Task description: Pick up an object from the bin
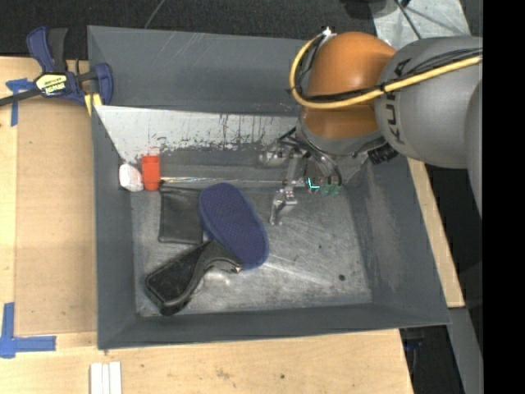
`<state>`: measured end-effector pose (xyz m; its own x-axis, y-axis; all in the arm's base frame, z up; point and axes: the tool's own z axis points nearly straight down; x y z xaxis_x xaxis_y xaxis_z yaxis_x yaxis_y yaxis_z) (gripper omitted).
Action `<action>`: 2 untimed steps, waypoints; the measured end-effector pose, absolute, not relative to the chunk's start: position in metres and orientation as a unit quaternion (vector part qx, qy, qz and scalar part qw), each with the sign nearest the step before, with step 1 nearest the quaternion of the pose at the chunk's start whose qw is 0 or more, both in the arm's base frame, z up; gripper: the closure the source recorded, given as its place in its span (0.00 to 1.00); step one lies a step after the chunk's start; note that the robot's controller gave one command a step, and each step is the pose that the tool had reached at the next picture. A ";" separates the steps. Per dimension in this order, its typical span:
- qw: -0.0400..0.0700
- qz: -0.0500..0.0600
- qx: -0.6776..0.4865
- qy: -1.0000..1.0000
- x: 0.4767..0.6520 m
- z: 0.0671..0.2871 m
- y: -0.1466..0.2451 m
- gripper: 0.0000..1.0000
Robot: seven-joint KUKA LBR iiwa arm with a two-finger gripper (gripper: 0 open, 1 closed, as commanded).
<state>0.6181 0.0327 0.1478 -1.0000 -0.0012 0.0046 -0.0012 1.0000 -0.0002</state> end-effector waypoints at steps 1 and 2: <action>-0.007 0.001 0.034 -0.999 0.607 0.085 0.108 0.00; -0.006 0.001 0.034 -0.999 0.607 0.085 0.108 1.00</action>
Offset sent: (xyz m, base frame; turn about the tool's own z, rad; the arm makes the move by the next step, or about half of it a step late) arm -0.0181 0.0858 -0.0778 -0.0697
